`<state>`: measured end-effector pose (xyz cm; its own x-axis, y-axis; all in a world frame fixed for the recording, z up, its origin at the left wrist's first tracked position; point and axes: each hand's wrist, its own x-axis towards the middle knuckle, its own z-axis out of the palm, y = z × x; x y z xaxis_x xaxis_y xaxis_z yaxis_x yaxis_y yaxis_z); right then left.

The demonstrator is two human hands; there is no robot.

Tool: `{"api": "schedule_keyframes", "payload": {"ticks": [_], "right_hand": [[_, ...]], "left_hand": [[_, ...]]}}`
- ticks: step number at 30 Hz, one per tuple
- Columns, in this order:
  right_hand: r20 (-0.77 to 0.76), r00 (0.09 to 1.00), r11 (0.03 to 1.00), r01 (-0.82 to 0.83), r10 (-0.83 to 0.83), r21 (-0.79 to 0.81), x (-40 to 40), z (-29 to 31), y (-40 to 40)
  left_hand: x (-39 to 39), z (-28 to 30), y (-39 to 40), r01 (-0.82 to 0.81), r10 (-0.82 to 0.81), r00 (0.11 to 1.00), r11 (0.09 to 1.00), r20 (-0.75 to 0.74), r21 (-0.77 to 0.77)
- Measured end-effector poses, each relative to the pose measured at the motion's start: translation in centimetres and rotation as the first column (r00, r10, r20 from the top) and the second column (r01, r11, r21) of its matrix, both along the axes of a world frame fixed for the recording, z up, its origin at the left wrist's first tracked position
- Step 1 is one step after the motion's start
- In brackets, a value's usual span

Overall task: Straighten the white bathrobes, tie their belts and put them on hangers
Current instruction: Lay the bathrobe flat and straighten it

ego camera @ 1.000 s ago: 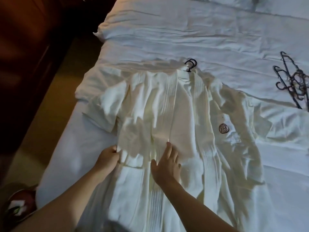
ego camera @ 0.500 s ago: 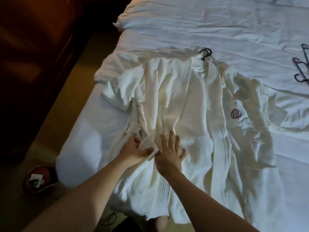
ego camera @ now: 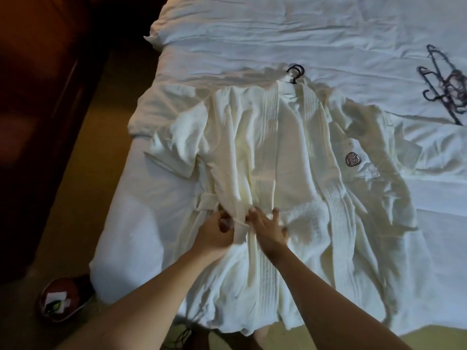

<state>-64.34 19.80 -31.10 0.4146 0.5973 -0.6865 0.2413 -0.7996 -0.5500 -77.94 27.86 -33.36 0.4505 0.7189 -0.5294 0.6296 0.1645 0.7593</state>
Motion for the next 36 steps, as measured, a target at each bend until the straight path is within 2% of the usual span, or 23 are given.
{"api": "schedule_keyframes", "payload": {"ticks": [3,5,6,8,10,13,15,17,19,21,22,24,25,26,28,29,30,31,32,33,36], "right_hand": [[-0.038,0.999,1.0,0.01,-0.01,0.001,-0.1,0.6,0.7],[-0.008,0.999,0.999,0.05,-0.05,-0.018,0.0,0.4,1.2],[0.006,0.998,0.997,0.069,-0.069,-0.031,0.2,0.1,1.4],[0.036,0.998,0.997,0.05,-0.047,-0.064,-0.2,-0.2,1.9],[0.051,0.997,0.994,0.055,-0.05,-0.099,-0.8,-0.5,2.2],[0.077,0.992,0.988,0.107,-0.099,-0.109,-2.0,0.0,2.3],[0.053,0.998,0.994,0.034,-0.029,-0.105,-2.4,0.1,2.0],[0.034,0.997,0.991,-0.059,0.063,-0.116,-2.8,-0.3,1.8],[0.07,0.988,0.984,-0.125,0.134,-0.124,-2.7,-0.9,1.8],[0.072,0.987,0.98,-0.128,0.141,-0.155,-2.7,-0.5,1.9],[0.065,0.99,0.979,-0.114,0.127,-0.168,-2.7,-0.2,1.9],[0.08,0.987,0.975,-0.119,0.136,-0.186,-2.7,0.1,2.2],[0.089,0.985,0.972,-0.125,0.145,-0.197,-2.8,0.0,2.2],[0.095,0.983,0.969,-0.133,0.155,-0.208,-2.9,-0.4,2.4],[0.121,0.982,0.971,-0.118,0.145,-0.207,-3.4,-1.0,2.2],[0.159,0.979,0.978,-0.1,0.13,-0.182,-3.8,-1.4,1.9],[0.212,0.971,0.986,-0.081,0.112,-0.148,-4.2,-1.6,1.6],[0.271,0.958,0.991,-0.064,0.093,-0.114,-4.9,-1.7,1.2],[0.328,0.942,0.996,-0.044,0.066,-0.075,-5.5,-1.8,1.0],[0.368,0.928,0.998,-0.037,0.051,-0.043,-6.3,-1.8,0.8],[0.372,0.924,0.996,-0.089,0.09,-0.02,-8.2,-1.8,0.8]], "left_hand": [[0.0,0.2,0.9,0.236,-0.236,0.972,0.954,-0.019,0.183],[-0.2,0.0,1.4,0.195,-0.19,0.981,0.956,-0.047,0.217],[-0.4,-0.2,1.6,0.086,-0.074,0.995,0.973,-0.065,0.212],[-1.1,-0.8,2.0,-0.129,0.152,0.969,0.984,-0.196,0.125],[-1.5,-2.2,2.1,-0.116,0.109,0.948,0.993,-0.298,-0.006],[-1.2,-2.5,2.5,-0.042,0.009,0.974,0.989,-0.227,-0.141],[-0.9,-1.6,2.8,-0.03,0.004,0.991,0.983,-0.136,-0.183],[-0.8,-0.6,3.7,-0.023,0.004,0.993,0.987,-0.12,-0.16],[-1.2,0.1,5.5,0.024,-0.037,0.987,0.996,-0.157,-0.081],[-2.4,0.6,7.8,0.173,-0.156,0.965,0.982,-0.21,0.069],[-3.2,0.9,9.1,0.297,-0.245,0.939,0.932,-0.241,0.207],[-4.9,0.8,11.4,0.491,-0.405,0.871,0.734,-0.278,0.469],[-5.6,0.8,12.1,0.514,-0.438,0.856,0.66,-0.275,0.547],[-6.2,0.3,12.5,0.486,-0.408,0.872,0.663,-0.27,0.569],[-7.2,-0.6,12.0,0.216,-0.113,0.962,0.871,-0.248,0.442],[-7.7,-1.0,11.0,0.013,0.065,0.954,0.966,-0.293,0.257],[-8.0,-1.2,9.9,-0.197,0.184,0.921,0.98,-0.344,-0.004],[-8.3,-1.4,8.4,-0.323,0.206,0.906,0.901,-0.37,-0.288],[-8.3,-1.1,7.0,-0.334,0.17,0.922,0.803,-0.347,-0.494],[-8.5,-1.1,5.8,-0.283,0.113,0.943,0.766,-0.312,-0.578],[-8.5,-0.7,4.3,-0.213,0.096,0.962,0.849,-0.254,-0.484]]}}
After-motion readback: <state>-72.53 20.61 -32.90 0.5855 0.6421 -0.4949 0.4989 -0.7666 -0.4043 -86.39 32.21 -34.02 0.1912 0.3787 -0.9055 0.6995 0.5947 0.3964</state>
